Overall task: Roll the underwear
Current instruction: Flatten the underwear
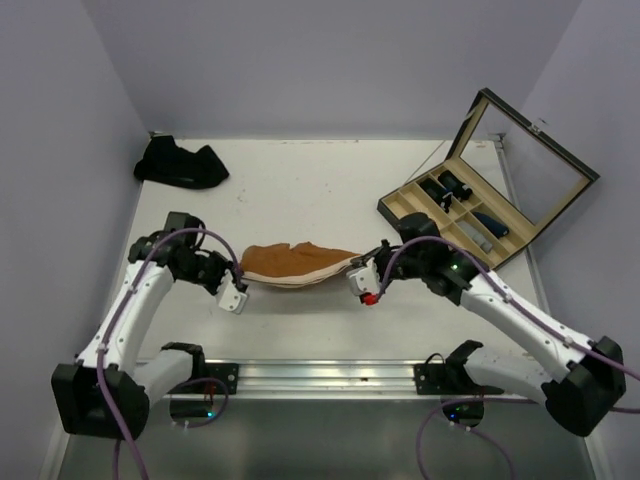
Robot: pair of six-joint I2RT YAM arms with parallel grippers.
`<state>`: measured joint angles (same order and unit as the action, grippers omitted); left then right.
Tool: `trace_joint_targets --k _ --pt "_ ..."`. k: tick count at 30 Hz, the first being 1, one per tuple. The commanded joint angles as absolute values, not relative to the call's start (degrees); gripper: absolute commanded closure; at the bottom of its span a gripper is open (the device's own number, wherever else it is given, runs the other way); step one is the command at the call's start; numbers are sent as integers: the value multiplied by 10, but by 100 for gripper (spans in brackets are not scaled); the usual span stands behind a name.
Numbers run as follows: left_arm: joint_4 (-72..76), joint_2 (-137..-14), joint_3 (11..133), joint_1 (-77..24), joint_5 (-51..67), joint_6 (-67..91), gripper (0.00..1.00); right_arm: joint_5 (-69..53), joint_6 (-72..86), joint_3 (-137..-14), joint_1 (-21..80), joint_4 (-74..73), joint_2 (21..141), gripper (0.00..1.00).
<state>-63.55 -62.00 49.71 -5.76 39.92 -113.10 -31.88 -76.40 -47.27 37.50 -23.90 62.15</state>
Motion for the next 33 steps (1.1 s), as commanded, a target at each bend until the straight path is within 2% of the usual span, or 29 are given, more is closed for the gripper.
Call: trace_joint_targets --k 1,4,6,7,9,10,13,14,16,17,18,19,20,21,25,28,29,33 --pt "-755 -550 506 -58 484 -1084 100 -368 -640 -464 377 -315 539 100" --pt "-749 -524 517 -58 510 -1010 100 -362 -575 -479 377 -308 520 100" --pt "-694 -563 537 -58 535 -933 100 -349 -559 -506 374 -312 550 100" --pt "-664 -585 560 -57 541 -834 100 -346 -550 -517 370 -311 599 100" --pt "-565 -667 585 -55 548 -741 100 -359 -529 -561 335 -303 659 100" --pt "-524 -697 618 -53 546 -633 100 -371 -506 -583 317 -303 736 100" --pt "-383 -819 673 -33 525 -452 100 -393 -457 -695 247 -298 853 100" --pt "-326 -880 707 -28 504 -413 100 -395 -441 -751 220 -281 924 100" --pt "-297 -944 742 -22 483 -347 99 -382 -398 -809 207 -272 990 100" --pt "-292 -1007 791 -22 469 -331 86 -365 -392 -878 205 -295 1064 75" --pt "-281 -1036 811 -22 459 -304 70 -335 -375 -915 205 -308 1097 62" --pt "-273 -1061 835 -21 454 -262 46 -306 -357 -981 205 -323 1133 53" --pt "-276 -1097 870 -18 440 -245 16 -281 -337 -1009 203 -333 1179 47" --pt "-266 -1102 875 -17 433 -224 0 -235 -304 -1034 201 -342 1199 46" --pt "-204 -1021 813 -3 389 -210 0 -213 -245 -1061 180 -351 1190 49" --pt "-230 -985 752 -4 358 -243 0 -265 -217 -1038 183 -381 1153 59" --pt "-266 -977 743 -4 358 -249 0 -278 -207 -1025 185 -395 1146 65" --pt "-313 -967 685 -16 343 -271 0 -310 -202 -942 210 -418 1122 71"
